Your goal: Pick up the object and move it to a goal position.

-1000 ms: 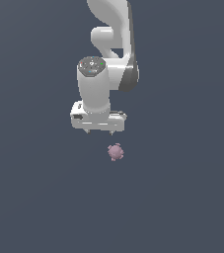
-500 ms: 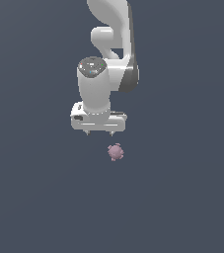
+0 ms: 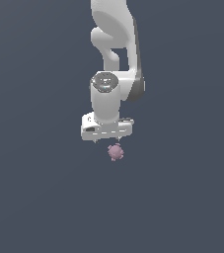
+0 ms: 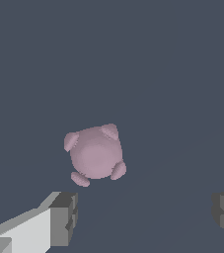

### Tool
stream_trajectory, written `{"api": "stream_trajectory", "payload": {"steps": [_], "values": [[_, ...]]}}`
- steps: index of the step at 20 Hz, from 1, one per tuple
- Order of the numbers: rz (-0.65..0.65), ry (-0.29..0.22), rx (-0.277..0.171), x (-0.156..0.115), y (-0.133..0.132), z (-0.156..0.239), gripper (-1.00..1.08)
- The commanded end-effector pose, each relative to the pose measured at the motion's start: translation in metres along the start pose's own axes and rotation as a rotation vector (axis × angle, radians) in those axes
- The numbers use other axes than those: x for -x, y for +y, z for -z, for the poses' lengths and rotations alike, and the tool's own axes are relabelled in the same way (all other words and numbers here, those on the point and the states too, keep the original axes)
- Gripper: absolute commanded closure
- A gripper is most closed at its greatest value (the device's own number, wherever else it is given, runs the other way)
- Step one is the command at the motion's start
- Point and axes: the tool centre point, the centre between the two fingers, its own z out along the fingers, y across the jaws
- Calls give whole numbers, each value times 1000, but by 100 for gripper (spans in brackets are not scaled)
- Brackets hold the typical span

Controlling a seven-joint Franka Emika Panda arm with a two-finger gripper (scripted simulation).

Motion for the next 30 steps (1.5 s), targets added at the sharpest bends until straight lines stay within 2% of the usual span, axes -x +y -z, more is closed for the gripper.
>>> {"api": "stream_trajectory", "payload": {"steps": [1,6,11,18,25,30], "values": [[71,1,-1,-5,-12,-13,-92],[173,5,-6,-11,-29,-33,-92],[221,7,-9,-13,-38,-42,-92],[220,6,-9,-13,-38,-48,-92],[224,7,-9,-12,-39,-82,-92],[225,7,-9,-13,-39,-93,-92]]}}
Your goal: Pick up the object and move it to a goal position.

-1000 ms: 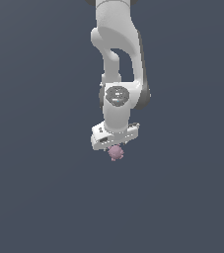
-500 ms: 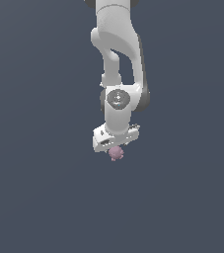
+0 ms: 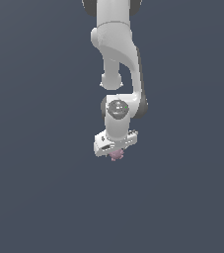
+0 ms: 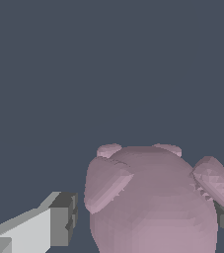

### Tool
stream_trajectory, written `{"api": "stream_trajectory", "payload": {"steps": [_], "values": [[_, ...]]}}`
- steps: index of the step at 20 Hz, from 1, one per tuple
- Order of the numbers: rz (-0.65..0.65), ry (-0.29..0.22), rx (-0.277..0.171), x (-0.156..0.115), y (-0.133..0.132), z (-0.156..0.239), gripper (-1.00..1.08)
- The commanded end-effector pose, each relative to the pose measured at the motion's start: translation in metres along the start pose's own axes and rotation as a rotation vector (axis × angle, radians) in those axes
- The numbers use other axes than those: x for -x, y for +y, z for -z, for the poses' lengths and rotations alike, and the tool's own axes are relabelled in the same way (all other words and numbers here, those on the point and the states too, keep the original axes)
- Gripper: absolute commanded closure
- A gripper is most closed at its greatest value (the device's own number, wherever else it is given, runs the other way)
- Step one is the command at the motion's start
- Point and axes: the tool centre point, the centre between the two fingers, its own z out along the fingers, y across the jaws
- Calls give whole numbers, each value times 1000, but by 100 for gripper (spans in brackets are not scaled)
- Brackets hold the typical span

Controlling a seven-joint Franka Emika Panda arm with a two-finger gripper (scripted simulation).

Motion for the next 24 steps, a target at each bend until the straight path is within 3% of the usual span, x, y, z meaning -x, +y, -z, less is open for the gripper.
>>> {"api": "stream_trajectory", "payload": {"steps": [1,2,15,24], "values": [[0,2,1,-1,0,-2,-92],[0,2,1,-1,0,-2,108],[0,2,1,1,3,-1,108],[0,2,1,36,39,13,108]]}}
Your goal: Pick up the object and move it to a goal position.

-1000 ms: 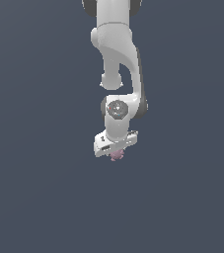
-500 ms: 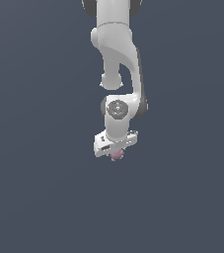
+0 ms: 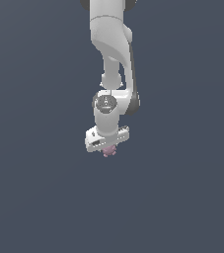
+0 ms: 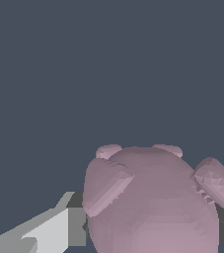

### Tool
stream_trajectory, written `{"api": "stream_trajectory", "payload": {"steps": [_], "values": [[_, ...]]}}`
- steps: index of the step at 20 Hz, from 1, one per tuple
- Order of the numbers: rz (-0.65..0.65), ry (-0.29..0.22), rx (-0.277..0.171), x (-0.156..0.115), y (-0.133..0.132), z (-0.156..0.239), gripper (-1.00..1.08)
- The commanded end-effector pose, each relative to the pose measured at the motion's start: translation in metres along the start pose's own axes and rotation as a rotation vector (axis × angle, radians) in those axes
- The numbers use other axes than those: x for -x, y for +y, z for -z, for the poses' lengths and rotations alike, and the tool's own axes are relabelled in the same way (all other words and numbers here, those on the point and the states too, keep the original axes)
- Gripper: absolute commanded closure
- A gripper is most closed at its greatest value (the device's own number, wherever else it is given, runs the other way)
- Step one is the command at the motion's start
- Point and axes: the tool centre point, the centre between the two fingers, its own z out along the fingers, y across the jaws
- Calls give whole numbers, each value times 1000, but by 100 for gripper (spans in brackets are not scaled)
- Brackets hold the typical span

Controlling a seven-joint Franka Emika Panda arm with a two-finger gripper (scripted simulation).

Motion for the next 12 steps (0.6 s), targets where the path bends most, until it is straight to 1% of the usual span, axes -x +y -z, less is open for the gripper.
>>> {"api": "stream_trajectory", "payload": {"steps": [1,8,12], "values": [[-2,0,1,15,16,6,108],[-2,0,0,67,72,27,108],[-2,0,0,92,100,37,108]]}}
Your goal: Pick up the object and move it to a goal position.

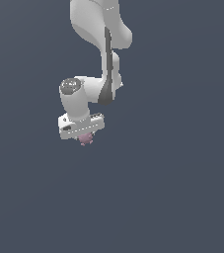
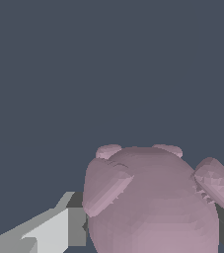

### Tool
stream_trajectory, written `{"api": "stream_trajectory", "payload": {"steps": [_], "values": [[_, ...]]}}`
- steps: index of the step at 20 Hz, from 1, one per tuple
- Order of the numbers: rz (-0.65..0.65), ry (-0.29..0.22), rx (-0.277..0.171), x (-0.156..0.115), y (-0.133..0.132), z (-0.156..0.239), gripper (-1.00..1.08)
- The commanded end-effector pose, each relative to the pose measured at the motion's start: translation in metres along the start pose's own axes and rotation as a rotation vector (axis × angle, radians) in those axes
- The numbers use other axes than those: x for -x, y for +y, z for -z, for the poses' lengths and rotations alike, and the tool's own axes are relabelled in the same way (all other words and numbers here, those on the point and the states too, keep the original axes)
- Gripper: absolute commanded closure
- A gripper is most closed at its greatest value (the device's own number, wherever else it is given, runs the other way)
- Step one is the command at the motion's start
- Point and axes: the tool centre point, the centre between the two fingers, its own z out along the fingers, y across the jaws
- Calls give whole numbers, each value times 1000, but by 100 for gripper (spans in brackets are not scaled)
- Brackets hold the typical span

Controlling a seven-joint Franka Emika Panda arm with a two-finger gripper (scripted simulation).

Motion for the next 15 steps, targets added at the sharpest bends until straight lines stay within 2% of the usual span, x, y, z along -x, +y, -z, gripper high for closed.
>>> {"api": "stream_trajectory", "payload": {"steps": [1,8,15], "values": [[2,0,0,14,16,6,108],[2,0,0,37,42,16,108],[2,0,0,37,45,16,108]]}}
